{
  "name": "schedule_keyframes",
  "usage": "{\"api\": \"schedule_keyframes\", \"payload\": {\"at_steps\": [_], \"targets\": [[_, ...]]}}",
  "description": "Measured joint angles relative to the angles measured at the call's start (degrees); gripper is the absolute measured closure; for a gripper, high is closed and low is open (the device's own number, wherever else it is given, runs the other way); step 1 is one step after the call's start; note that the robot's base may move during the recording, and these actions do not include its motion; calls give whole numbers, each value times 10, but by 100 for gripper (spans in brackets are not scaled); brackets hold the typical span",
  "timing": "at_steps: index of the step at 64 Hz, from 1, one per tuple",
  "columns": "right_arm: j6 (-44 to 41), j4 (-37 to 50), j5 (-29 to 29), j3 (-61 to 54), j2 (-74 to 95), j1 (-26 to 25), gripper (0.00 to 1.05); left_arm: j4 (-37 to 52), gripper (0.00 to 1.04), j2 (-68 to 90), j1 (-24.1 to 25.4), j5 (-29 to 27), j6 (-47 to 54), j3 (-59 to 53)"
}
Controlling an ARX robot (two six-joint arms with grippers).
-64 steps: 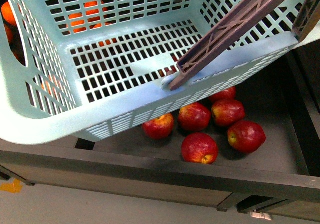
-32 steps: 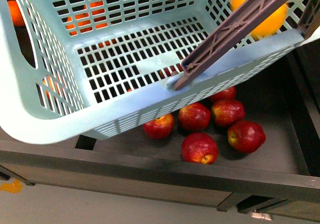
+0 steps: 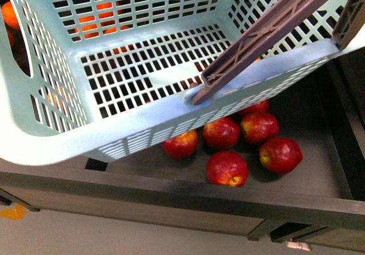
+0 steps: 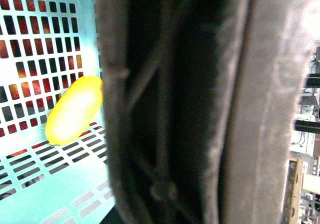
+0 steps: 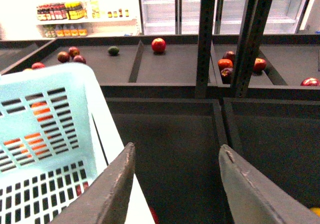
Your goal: Pick mango and avocado into basket
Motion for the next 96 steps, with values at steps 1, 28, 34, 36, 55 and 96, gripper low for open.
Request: {"api": "schedule_keyframes", "payload": {"at_steps": [1,28,34,36,55,96], "targets": [[-1,1,0,-4,-3,-1,65,0,91,0,0,0,0,0],[-13,-4,-38,-141,-142,-41,103,0,91,0,1,-5,1,0],[-13,-21,-39,-162,-178,-41,103,0,91,0,1,-5,1,0],[-13,-26,-39,-167,-189,-41,103,0,91,0,1,-5,1,0],[-14,-60,-39,-193,-254,-41,73,0,91,0,1,-5,1,0],[-14,-60,-37,-193,-255,-42,9,0,91,0,-7,10,-5,0]]}}
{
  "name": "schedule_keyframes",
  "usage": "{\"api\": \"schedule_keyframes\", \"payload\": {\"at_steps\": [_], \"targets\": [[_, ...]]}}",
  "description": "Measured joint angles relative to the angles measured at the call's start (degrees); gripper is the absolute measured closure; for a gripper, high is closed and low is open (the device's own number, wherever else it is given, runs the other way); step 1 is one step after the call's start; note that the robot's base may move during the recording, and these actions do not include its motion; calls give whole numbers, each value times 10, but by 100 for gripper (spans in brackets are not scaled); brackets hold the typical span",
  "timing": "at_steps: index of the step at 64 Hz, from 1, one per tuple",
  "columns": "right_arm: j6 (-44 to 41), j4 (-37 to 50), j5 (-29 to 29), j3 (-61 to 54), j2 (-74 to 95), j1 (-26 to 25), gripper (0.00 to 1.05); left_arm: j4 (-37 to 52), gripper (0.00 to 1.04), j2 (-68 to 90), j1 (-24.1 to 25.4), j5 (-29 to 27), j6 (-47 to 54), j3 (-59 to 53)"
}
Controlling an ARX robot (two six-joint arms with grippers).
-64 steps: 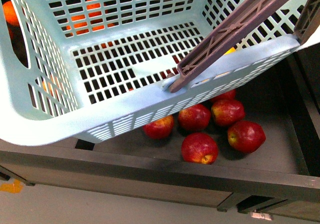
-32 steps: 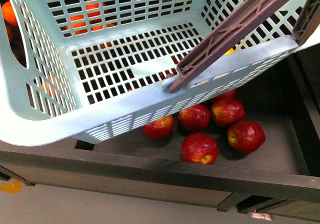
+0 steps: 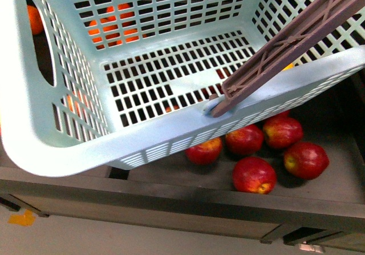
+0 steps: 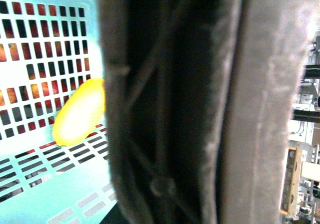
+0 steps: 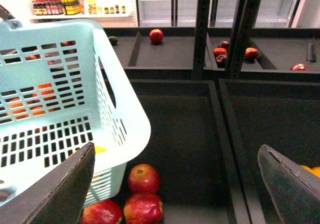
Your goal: Pick mango and avocado into basket
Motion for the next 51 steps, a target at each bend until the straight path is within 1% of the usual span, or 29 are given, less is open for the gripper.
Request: {"api": "schedule_keyframes", "payload": {"at_steps": [26,51], "targets": [[0,-2,-2,-2,0,0,9,0,91,0,7,-20,5,0],[0,-2,-2,-3,0,0,9,0,91,0,7,-11,5,0]]}}
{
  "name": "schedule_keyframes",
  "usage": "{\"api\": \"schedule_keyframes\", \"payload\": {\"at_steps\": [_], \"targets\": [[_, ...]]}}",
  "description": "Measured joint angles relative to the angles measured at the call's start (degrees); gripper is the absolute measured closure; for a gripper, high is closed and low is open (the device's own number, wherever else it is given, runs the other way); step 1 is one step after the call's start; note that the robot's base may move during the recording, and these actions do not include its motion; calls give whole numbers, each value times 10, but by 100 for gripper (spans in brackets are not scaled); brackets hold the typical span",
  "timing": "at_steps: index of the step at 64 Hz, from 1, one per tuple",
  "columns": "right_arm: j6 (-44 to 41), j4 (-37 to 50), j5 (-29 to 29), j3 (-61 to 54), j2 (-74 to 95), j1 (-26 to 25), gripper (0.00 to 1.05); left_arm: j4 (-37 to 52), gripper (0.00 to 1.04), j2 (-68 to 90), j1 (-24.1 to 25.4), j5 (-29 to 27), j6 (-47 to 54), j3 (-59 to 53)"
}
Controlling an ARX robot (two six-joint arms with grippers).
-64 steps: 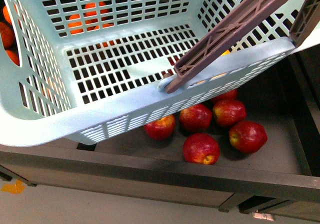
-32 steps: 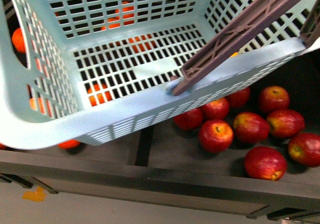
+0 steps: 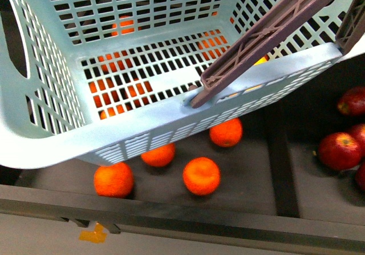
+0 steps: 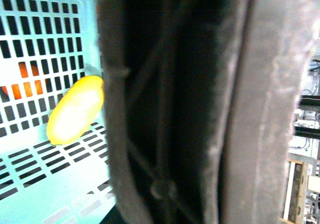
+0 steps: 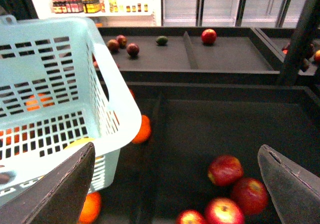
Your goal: Pick mango and avocado into basket
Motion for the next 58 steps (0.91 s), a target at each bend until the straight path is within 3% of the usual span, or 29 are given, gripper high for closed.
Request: {"api": "schedule_keyframes", "payload": {"at_steps": [58], "targets": [[0,0,0,0,0,0,9,0,91,0,0,-4,0,0]]}}
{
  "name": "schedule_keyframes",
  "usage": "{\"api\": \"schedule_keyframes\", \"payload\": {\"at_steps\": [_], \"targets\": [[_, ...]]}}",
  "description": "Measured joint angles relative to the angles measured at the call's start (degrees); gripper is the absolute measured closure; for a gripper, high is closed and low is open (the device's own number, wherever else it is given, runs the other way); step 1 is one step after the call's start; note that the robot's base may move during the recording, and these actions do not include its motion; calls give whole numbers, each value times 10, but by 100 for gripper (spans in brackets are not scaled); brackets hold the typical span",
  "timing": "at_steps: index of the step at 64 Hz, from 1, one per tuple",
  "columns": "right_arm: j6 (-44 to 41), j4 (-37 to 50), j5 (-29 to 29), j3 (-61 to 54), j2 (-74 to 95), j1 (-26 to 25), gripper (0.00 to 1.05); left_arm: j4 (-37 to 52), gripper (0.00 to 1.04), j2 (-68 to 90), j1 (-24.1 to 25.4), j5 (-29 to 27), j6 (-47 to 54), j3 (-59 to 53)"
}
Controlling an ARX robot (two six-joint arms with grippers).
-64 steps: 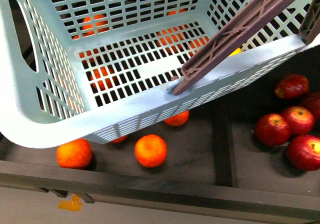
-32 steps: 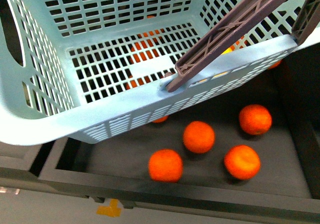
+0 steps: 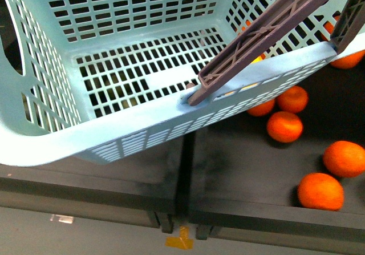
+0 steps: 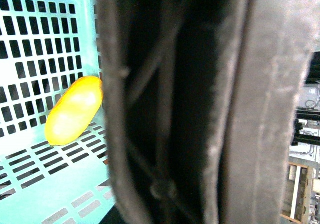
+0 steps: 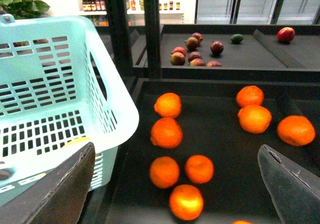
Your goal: Pick mango and avocado into basket
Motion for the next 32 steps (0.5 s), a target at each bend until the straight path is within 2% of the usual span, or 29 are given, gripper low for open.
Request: {"api": "schedule_keyframes", "payload": {"at_steps": [32], "targets": [[0,0,0,0,0,0,9,0,91,0,1,-2,1,0]]}}
